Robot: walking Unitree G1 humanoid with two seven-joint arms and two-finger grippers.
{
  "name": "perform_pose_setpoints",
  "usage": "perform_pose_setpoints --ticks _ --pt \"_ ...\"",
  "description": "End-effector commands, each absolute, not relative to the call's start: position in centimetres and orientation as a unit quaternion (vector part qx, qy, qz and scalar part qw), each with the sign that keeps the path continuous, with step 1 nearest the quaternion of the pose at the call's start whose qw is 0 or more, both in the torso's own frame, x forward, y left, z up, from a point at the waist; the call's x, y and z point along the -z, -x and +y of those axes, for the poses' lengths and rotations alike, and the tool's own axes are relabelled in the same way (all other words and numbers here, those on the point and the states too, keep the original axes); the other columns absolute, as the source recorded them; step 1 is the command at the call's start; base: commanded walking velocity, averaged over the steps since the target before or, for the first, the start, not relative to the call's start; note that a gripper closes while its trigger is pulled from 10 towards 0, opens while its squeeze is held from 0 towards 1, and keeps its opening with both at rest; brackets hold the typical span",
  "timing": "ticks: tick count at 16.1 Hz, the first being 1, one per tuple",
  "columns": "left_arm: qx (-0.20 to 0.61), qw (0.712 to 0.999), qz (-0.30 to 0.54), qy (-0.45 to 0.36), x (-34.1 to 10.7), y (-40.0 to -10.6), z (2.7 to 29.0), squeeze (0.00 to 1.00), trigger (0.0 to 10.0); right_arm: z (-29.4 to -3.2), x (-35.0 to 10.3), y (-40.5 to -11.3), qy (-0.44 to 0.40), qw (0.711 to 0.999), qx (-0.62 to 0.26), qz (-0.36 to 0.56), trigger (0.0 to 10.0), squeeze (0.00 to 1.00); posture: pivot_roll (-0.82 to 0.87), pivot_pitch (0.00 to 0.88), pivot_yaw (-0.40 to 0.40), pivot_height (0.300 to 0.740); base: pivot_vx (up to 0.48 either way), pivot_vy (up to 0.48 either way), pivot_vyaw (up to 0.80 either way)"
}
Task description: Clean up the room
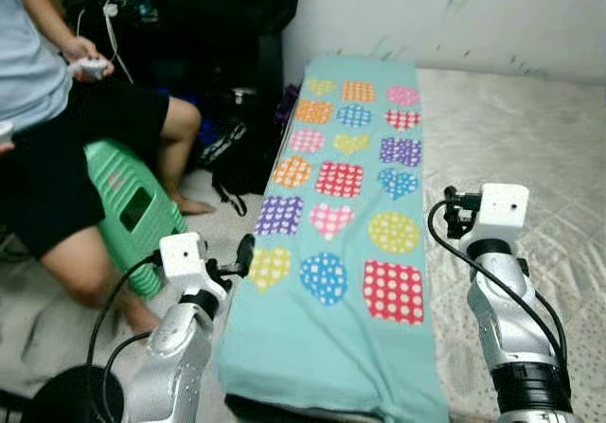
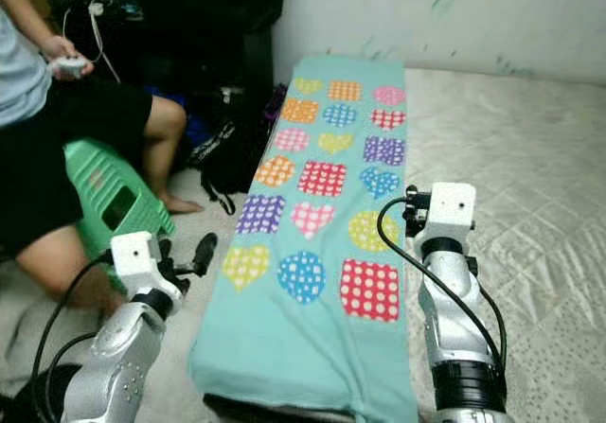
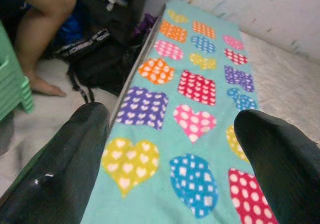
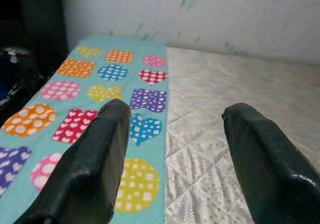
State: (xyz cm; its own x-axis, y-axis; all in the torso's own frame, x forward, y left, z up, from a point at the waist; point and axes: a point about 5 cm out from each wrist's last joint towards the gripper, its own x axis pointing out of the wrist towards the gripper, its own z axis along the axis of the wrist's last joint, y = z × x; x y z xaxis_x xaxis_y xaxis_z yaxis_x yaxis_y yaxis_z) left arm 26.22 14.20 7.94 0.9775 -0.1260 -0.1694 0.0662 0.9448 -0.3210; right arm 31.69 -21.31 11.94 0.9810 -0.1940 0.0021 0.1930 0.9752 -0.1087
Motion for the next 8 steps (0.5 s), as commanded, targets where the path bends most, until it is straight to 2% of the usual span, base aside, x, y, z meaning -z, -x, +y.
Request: perform_pose_setpoints --ticks 1,6,8 --pt "0.046 0.982 0.095 0.159 -8.02 -26.05 14.62 0.00 10.0 -21.11 -12.25 -31.77 0.055 0.994 0.097 -0.002 10.0 0.00 -0.11 0.000 0.028 0.740 -0.311 0.000 0.00" --pt "0.051 0.981 0.095 0.160 -8.03 -26.00 14.45 0.00 10.0 -20.86 -12.21 -31.89 0.053 0.994 0.091 -0.003 10.0 0.00 -0.11 0.000 0.026 0.740 -0.307 0.000 0.00" --pt "0.053 0.981 0.093 0.164 -8.05 -25.94 14.42 0.00 10.0 -20.84 -12.20 -31.93 0.053 0.995 0.089 -0.003 10.0 0.00 -0.11 0.000 0.025 0.740 0.000 0.000 0.00"
